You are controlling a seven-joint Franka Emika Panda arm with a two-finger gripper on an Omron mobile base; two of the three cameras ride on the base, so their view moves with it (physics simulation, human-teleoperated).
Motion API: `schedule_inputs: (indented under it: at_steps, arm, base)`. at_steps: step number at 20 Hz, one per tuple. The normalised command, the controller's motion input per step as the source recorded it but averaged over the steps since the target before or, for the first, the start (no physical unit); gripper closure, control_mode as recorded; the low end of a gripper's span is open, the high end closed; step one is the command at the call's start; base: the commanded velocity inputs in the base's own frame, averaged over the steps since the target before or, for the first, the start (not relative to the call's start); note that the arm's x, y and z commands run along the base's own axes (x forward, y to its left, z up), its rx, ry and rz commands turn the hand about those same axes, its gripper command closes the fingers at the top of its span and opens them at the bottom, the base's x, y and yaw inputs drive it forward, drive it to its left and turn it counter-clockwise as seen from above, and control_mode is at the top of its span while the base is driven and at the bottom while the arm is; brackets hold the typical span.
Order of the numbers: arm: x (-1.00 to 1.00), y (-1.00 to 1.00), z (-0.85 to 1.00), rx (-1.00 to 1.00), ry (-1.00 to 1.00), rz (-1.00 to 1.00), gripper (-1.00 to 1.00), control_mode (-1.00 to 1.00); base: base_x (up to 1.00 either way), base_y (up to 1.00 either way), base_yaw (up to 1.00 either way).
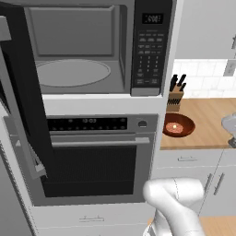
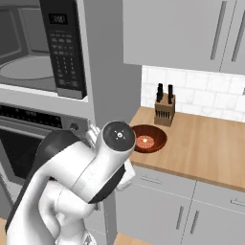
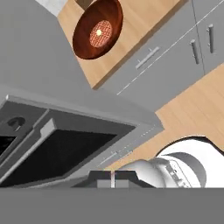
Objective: Open the microwave, place the bowl with waffle inside the microwave, then close the microwave door and turn it on.
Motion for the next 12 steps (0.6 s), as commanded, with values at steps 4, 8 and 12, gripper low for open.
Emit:
schedule_inputs:
  at_steps: [4, 8, 12]
  arm:
    - [0.71, -0.11, -0.39, -0.09, 0.05, -0.29, -1.0, -1.0]
    - [0.28, -0.72, -0.05, 0.09, 0.03, -0.05, -1.0, -1.0]
    - [0.17, -0.72, 0.0, 0.17, 0.0, 0.0, -1.0, -1.0]
  base:
    - [0.0, 0.0, 0.0]
    - [0.0, 0.0, 0.0]
    - [0.0, 0.0, 0.0]
